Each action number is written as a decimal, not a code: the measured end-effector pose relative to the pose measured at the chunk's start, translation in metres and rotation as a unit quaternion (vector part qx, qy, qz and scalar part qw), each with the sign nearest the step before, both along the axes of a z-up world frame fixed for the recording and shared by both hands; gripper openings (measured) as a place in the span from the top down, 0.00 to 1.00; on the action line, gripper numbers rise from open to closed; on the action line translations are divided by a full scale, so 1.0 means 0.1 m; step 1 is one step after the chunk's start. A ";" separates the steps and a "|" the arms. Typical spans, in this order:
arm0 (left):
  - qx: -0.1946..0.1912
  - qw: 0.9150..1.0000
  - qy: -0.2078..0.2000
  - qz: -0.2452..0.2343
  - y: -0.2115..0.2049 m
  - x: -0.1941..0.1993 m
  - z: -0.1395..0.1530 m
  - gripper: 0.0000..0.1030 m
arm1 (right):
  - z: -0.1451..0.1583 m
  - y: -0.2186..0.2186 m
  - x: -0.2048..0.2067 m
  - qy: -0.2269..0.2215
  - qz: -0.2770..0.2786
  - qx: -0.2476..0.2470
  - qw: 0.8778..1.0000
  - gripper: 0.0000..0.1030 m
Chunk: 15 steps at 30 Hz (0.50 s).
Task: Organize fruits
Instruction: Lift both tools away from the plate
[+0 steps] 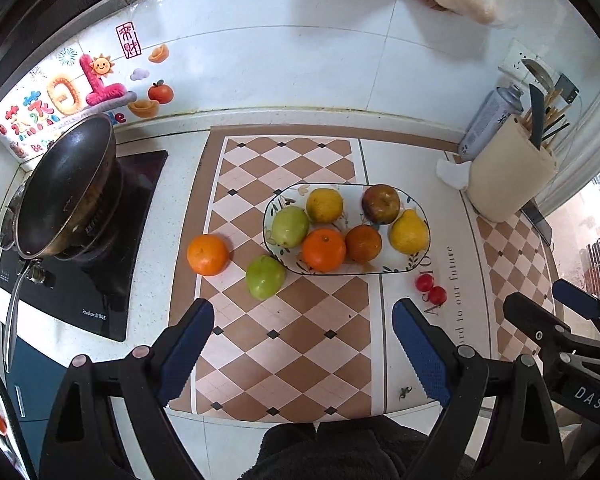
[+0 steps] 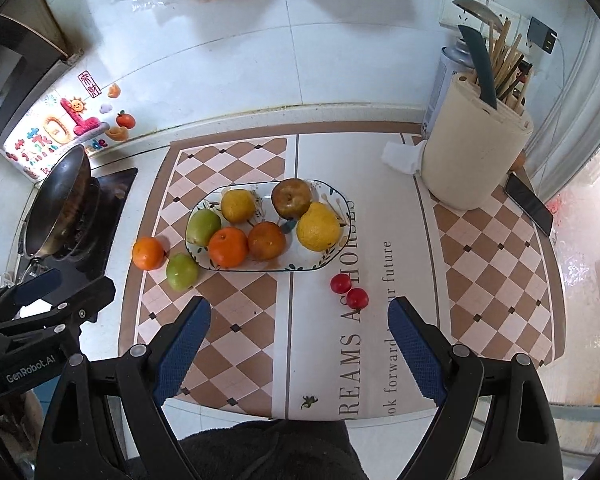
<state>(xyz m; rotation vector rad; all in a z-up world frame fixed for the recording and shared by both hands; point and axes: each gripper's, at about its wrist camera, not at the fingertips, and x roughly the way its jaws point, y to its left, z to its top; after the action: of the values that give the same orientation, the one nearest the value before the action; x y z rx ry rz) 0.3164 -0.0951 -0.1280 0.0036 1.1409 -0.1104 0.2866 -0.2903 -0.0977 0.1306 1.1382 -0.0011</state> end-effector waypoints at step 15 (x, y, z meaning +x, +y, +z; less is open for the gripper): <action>0.064 0.995 -0.014 0.073 0.46 0.30 -0.23 0.05 | -0.67 0.07 0.38 0.052 -0.001 0.118 0.992 0.10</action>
<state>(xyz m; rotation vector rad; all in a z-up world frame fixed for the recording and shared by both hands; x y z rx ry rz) 0.3462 -0.0491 -0.1511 0.0346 1.1153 0.0934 0.3251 -0.2833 -0.1644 0.3459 1.2408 0.1263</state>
